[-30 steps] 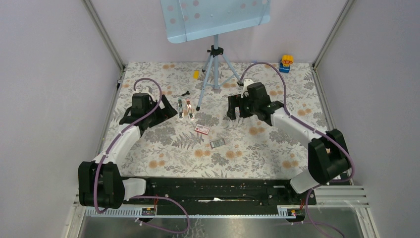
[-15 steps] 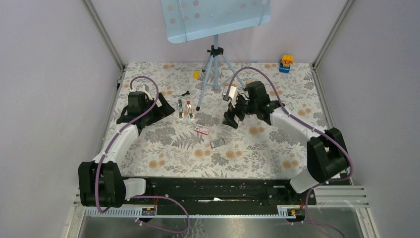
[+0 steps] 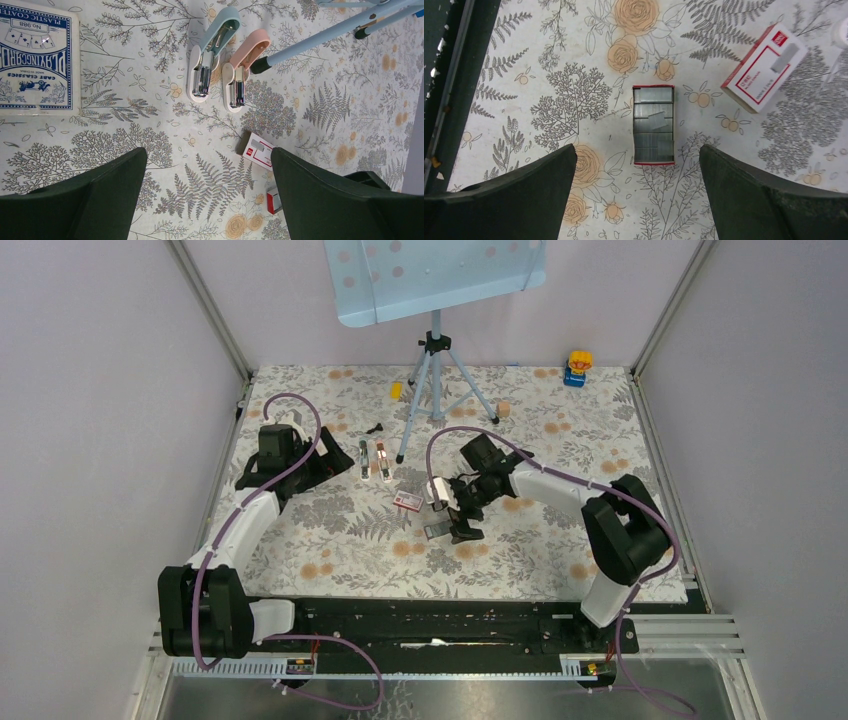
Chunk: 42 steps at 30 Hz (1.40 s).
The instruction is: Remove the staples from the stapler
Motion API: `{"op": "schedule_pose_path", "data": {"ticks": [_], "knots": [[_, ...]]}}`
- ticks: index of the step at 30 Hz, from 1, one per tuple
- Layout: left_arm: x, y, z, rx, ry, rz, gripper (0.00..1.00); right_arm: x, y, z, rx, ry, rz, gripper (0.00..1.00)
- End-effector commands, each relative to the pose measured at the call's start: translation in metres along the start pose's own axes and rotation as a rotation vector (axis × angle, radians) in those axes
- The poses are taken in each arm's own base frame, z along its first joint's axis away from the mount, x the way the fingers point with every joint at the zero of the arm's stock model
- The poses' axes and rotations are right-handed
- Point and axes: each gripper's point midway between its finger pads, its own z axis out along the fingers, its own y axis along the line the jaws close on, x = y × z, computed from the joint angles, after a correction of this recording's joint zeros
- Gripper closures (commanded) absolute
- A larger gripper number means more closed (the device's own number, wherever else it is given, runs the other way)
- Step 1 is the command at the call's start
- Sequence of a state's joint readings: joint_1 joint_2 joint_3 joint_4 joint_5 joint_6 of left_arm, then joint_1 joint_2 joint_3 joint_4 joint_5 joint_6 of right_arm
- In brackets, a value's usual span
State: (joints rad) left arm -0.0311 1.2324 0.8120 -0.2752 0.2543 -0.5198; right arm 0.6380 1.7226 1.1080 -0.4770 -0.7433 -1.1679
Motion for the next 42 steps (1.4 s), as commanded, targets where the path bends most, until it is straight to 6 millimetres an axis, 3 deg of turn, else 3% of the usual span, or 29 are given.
{"op": "schedule_pose_path", "data": {"ticks": [1,14,20,30,35,42], "knots": [[-0.020,-0.012,-0.006,0.040,-0.070,0.037,0.01,0.003,-0.007,0.009,-0.030,0.035,-0.047,0.01],[-0.019,-0.010,-0.005,0.042,-0.063,0.020,0.01,0.031,-0.020,0.034,0.008,0.178,-0.053,0.06],[-0.019,-0.009,-0.005,0.040,-0.062,0.017,0.01,0.043,-0.013,0.036,-0.066,0.234,-0.019,0.10],[-0.019,-0.007,-0.004,0.042,-0.058,0.004,0.01,0.061,-0.006,0.032,-0.086,0.317,0.005,0.24],[-0.018,-0.007,-0.003,0.045,-0.053,0.000,0.01,0.062,-0.004,0.032,-0.066,0.312,0.009,0.29],[-0.016,-0.009,-0.001,0.058,-0.042,-0.002,0.01,0.062,0.001,0.036,-0.061,0.290,0.010,0.43]]}}
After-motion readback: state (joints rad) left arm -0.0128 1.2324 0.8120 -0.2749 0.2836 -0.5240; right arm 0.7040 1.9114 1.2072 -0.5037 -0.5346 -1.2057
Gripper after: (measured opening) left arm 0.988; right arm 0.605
